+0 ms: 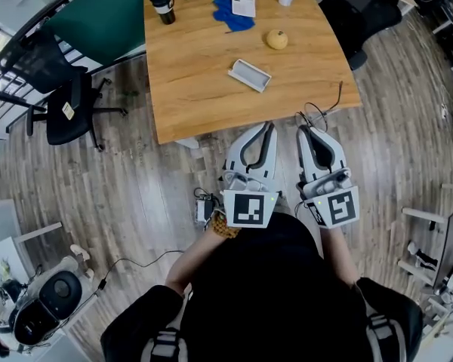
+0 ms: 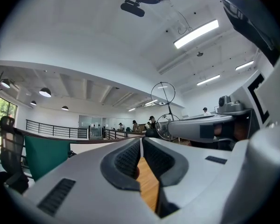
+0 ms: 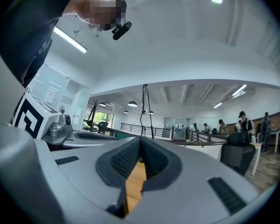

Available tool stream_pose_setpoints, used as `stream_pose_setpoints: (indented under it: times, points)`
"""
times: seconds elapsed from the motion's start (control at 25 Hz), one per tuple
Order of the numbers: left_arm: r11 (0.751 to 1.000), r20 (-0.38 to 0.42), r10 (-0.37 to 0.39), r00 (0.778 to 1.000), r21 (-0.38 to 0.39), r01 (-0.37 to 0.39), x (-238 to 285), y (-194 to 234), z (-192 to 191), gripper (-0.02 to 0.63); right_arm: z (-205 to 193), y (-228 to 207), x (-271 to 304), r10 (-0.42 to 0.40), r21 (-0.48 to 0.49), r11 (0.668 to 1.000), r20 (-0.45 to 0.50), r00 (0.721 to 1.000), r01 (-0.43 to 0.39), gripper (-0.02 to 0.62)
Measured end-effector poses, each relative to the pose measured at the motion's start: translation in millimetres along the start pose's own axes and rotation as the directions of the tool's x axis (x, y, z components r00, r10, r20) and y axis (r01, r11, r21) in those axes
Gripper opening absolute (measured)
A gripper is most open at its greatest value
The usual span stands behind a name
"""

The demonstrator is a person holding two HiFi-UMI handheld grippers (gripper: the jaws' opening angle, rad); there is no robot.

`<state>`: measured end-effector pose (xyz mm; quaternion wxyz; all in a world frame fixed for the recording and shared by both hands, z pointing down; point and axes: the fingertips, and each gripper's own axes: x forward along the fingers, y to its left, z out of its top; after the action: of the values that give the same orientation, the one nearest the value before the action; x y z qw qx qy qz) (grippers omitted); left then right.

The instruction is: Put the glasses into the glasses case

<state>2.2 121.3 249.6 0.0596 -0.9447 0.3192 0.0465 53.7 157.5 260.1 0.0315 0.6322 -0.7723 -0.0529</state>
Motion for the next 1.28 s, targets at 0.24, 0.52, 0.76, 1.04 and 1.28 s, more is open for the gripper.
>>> stream_pose_setpoints:
  times: [0.24, 0.52, 0.76, 1.04, 1.28]
  points:
    - [0.999, -0.023, 0.036, 0.999, -0.008, -0.036, -1, 33, -10, 0.04, -3, 5, 31, 0.015, -0.002, 1.0, -0.02, 1.0, -0.015, 0.014]
    - [0.998, -0.079, 0.069, 0.994, 0.007, -0.068, 6, 59, -29, 0.04, -22, -5, 74, 0.064, 0.015, 0.998, -0.046, 0.997, -0.064, 0.014]
    - [0.995, -0.132, 0.098, 0.986, 0.02, -0.096, 30, 81, -46, 0.04, -38, -26, 116, 0.095, 0.049, 0.995, -0.045, 0.994, -0.092, 0.014]
    - [0.996, -0.173, 0.068, 0.983, 0.062, -0.058, 84, 90, -62, 0.04, -53, -68, 151, 0.094, 0.065, 0.994, -0.047, 0.994, -0.091, 0.014]
    - [0.998, -0.164, 0.04, 0.986, 0.054, -0.031, 149, 82, -54, 0.04, -60, -118, 178, 0.044, 0.134, 0.99, 0.01, 0.999, -0.045, 0.014]
